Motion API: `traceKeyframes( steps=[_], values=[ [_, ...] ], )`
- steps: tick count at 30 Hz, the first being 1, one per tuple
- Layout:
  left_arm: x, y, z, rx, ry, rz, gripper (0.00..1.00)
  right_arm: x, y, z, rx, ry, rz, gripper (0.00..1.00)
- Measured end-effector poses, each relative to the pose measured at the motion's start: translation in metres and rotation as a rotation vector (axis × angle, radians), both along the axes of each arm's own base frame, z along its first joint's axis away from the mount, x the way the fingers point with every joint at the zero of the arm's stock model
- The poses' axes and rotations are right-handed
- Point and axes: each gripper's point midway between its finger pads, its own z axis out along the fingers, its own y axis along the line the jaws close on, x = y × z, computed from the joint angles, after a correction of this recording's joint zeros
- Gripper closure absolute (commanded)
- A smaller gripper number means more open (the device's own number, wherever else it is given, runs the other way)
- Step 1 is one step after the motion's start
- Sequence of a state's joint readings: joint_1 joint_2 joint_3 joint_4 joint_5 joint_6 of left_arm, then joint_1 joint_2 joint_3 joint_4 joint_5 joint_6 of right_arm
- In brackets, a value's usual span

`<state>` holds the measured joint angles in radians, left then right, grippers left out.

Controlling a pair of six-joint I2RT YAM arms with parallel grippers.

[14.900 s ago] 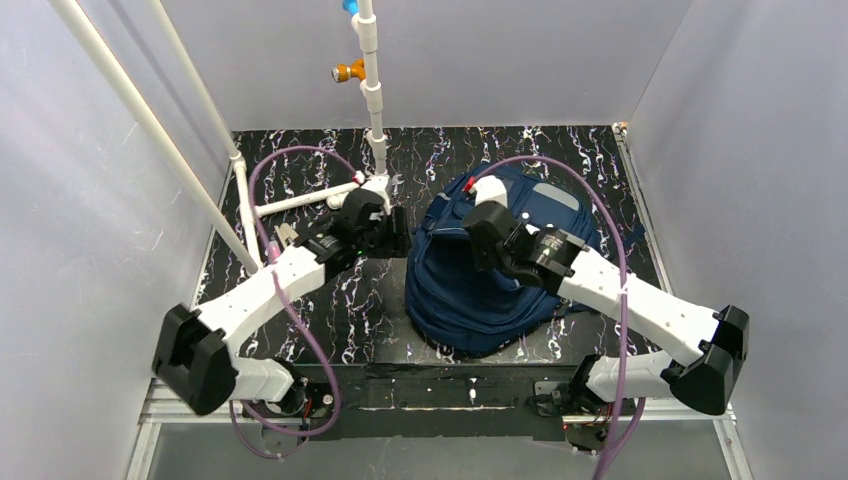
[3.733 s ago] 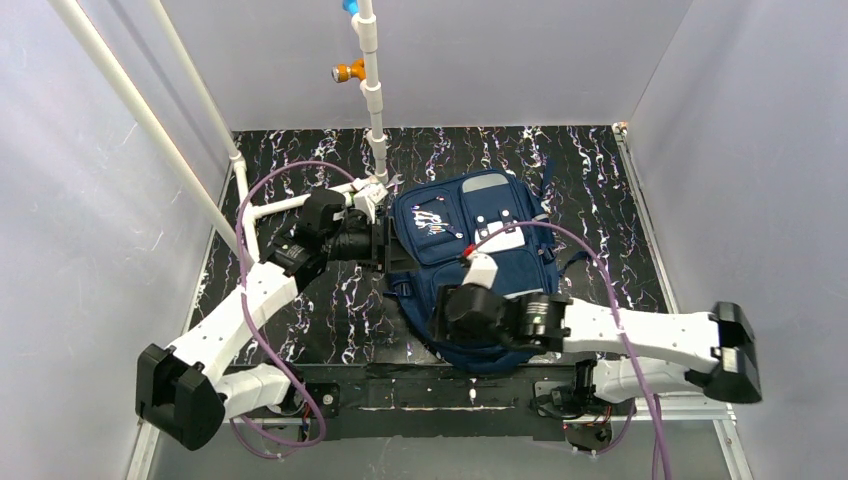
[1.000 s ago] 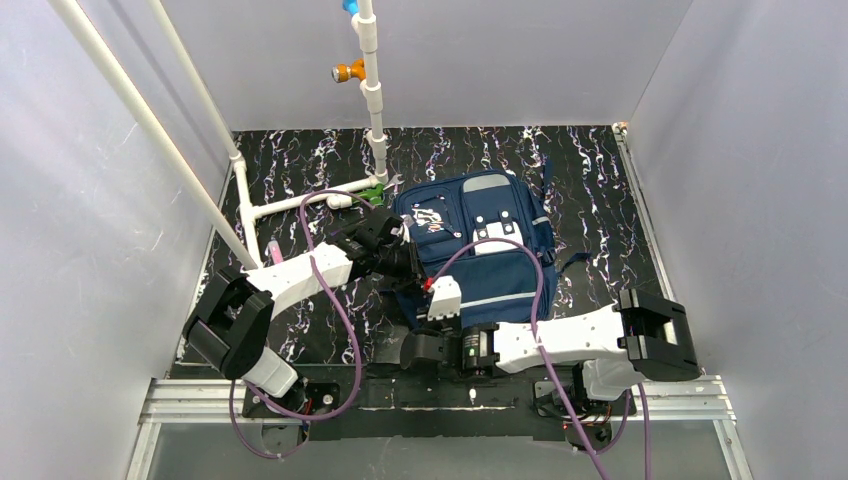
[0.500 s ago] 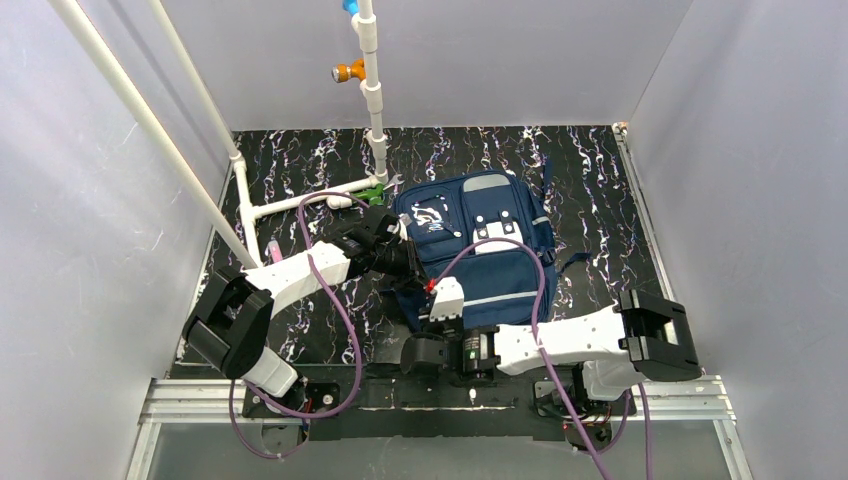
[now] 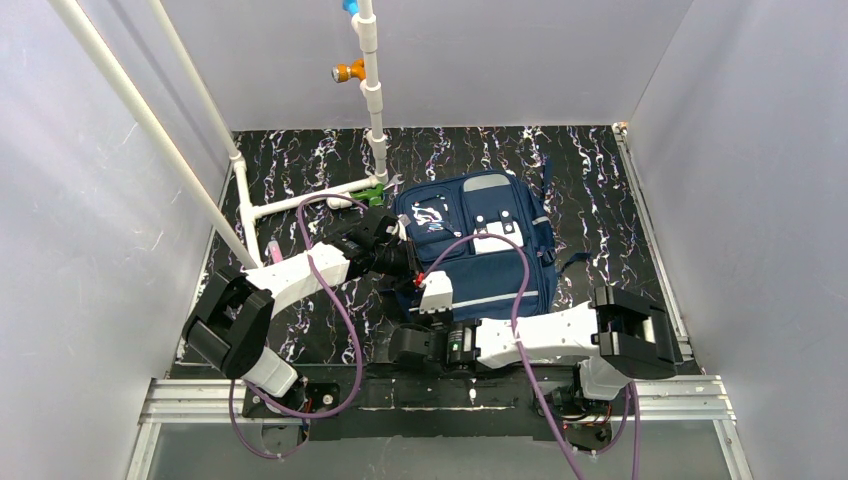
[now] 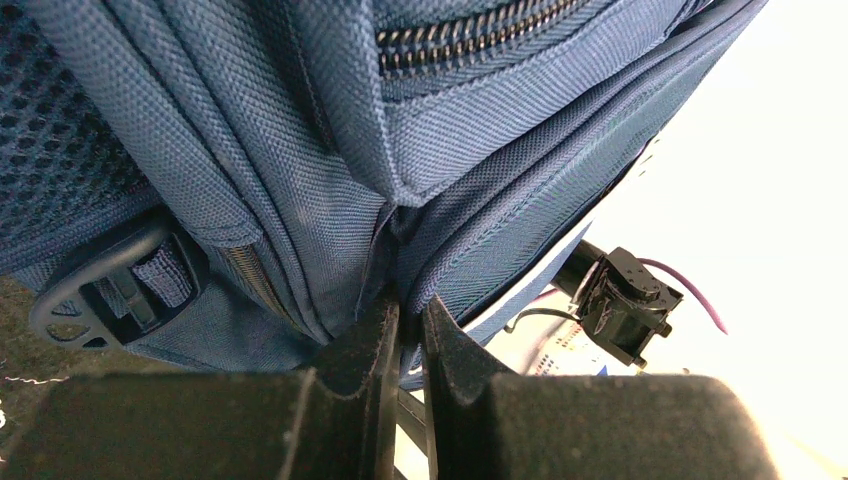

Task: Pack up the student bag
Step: Zip the student bag at the center of the board.

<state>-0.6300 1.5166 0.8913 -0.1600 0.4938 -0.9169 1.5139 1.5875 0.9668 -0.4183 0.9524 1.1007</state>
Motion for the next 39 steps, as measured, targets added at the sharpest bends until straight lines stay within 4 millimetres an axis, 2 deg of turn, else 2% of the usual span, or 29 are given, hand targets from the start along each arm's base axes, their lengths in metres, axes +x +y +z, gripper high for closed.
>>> traceKeyframes(
  steps=[7, 14, 31, 37, 39],
  values=[
    [0.000, 0.000, 0.000, -0.002, -0.001, -0.001, 1.00, 0.007, 0.004, -0.008, -0.063, -0.027, -0.025, 0.63],
    [0.000, -0.001, 0.001, -0.005, -0.002, -0.002, 1.00, 0.012, 0.003, -0.007, -0.115, -0.051, -0.084, 0.62],
    [0.000, -0.004, 0.004, -0.021, -0.012, -0.011, 1.00, 0.017, -0.011, -0.007, -0.093, -0.080, -0.188, 0.66],
    [0.001, -0.006, 0.003, -0.028, -0.022, -0.014, 1.00, 0.019, -0.018, -0.007, -0.111, -0.094, -0.205, 0.81],
    [0.001, -0.006, 0.003, -0.029, -0.026, -0.013, 1.00, 0.021, -0.020, -0.008, -0.117, -0.094, -0.207, 0.91]
  ],
)
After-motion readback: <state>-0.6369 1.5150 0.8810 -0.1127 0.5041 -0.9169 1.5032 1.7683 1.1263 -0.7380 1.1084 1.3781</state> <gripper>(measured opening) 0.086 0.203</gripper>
